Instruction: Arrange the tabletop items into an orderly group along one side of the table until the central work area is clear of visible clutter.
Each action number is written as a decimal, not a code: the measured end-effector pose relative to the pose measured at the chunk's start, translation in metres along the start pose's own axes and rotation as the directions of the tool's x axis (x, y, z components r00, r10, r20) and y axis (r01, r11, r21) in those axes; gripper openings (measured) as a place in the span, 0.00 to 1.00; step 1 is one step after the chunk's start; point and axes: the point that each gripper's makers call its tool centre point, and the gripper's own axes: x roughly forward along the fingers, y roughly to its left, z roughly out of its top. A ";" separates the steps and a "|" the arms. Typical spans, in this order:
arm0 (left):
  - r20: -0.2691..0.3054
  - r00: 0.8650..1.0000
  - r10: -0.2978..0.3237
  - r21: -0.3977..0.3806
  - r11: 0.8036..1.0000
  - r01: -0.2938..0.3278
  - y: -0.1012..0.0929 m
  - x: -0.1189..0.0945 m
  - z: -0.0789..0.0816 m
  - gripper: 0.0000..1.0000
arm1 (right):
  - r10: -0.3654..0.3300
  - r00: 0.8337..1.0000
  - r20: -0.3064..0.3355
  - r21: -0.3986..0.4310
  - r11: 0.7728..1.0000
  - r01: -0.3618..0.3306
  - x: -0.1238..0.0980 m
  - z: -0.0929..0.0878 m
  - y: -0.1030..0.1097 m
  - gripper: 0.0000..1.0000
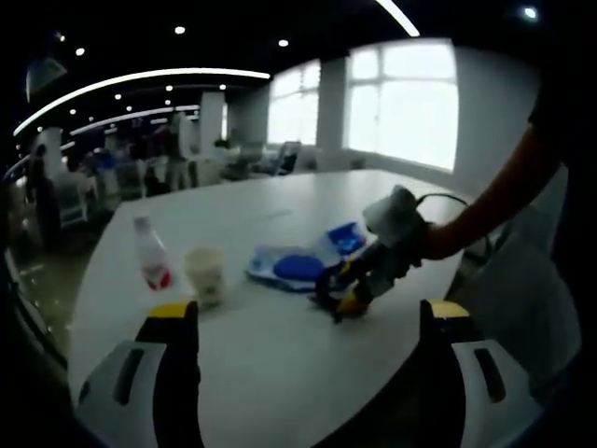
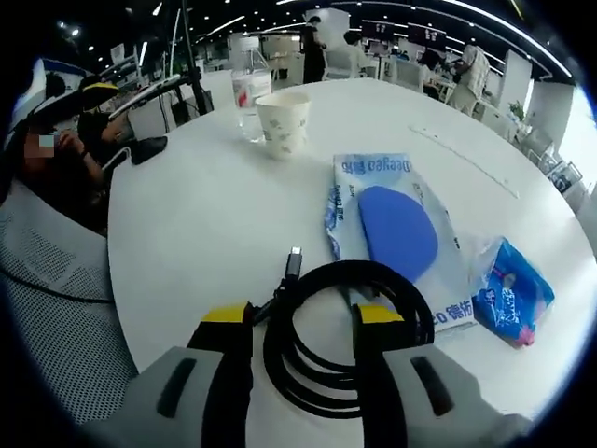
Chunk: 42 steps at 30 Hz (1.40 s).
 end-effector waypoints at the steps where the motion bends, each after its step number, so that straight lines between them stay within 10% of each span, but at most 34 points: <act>1: -0.001 1.000 -0.001 -0.001 1.000 0.001 0.000 0.000 0.000 0.95 | 0.000 1.000 0.000 0.005 1.000 0.000 0.001 0.000 0.001 0.41; 19: 0.001 1.000 0.014 -0.009 1.000 -0.014 0.004 0.000 -0.001 0.91 | -0.062 0.998 0.020 0.195 0.979 0.056 0.021 0.009 -0.001 0.27; 42: -0.001 1.000 0.026 -0.009 1.000 -0.026 0.006 -0.001 -0.001 0.87 | -0.203 0.979 0.011 0.167 0.966 0.199 0.022 0.008 -0.004 0.16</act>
